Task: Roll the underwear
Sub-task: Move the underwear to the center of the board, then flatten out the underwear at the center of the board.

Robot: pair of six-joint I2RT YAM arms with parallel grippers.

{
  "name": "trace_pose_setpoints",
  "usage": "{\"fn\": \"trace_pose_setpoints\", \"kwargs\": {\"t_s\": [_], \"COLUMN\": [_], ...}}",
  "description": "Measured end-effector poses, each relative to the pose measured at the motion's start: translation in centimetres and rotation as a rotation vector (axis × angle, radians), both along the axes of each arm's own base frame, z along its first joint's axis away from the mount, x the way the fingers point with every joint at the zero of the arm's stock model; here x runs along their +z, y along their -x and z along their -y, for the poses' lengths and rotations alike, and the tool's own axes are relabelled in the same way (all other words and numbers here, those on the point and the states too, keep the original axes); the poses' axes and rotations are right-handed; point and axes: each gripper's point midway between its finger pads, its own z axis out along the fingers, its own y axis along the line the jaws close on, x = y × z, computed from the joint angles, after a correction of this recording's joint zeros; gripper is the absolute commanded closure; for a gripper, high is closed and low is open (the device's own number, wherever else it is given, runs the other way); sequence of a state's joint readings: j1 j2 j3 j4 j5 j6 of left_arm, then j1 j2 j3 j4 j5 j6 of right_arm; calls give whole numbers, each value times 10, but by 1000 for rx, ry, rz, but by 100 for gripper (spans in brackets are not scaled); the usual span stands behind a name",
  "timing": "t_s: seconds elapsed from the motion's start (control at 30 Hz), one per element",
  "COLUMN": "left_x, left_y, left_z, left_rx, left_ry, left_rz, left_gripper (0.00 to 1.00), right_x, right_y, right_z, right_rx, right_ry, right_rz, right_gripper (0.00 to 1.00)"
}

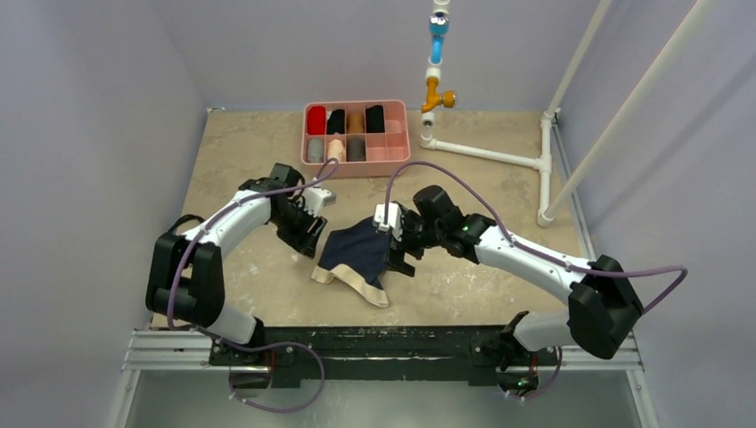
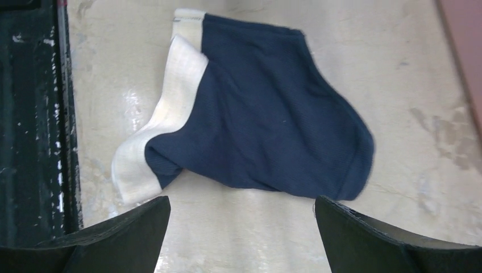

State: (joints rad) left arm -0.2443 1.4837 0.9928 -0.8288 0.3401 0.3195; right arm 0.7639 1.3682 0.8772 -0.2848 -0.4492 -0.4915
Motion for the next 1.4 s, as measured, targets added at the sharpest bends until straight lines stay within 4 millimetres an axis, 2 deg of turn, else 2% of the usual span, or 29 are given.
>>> {"fn": "trace_pose_setpoints", "kwargs": {"t_s": [0.27,0.37,0.47,0.53,0.73,0.93,1.0,1.1,1.17,1.3,1.33,1.4], "left_x": [-22,-32,-40,-41,-37,-32,-22,13,48,137,159,190], "left_y": [27,33,34,34,31,30,23,-4,-31,-78,-83,-85], "left_z": [27,31,32,32,39,48,52,63,74,96,102,113], "left_rx": [-103,-126,-130,-126,-134,-144,-147,-151,-158,-194,-208,-245], "left_ry": [-40,-58,-72,-82,-82,-54,-45,-25,-7,15,18,18], "left_rz": [-120,-166,-202,-214,-214,-242,-230,-150,-48,211,276,368], "left_gripper": [52,53,54,60,99,100,100,100,100,100,100,100], "right_x": [56,68,70,67,62,66,72,84,94,107,109,112], "right_y": [-20,-26,-33,-36,-40,-54,-61,-71,-79,-96,-101,-110], "right_z": [11,17,24,28,35,51,62,77,87,113,119,133], "right_rx": [-97,-131,-165,-179,-202,-273,-318,-388,-444,-581,-618,-686], "right_ry": [-75,-92,-85,-77,-66,-77,-90,-115,-135,-148,-147,-145], "right_rz": [189,231,245,243,235,235,245,272,296,338,346,359], "right_gripper": [1,1,1,1,1,1,1,1,1,1,1,1]}}
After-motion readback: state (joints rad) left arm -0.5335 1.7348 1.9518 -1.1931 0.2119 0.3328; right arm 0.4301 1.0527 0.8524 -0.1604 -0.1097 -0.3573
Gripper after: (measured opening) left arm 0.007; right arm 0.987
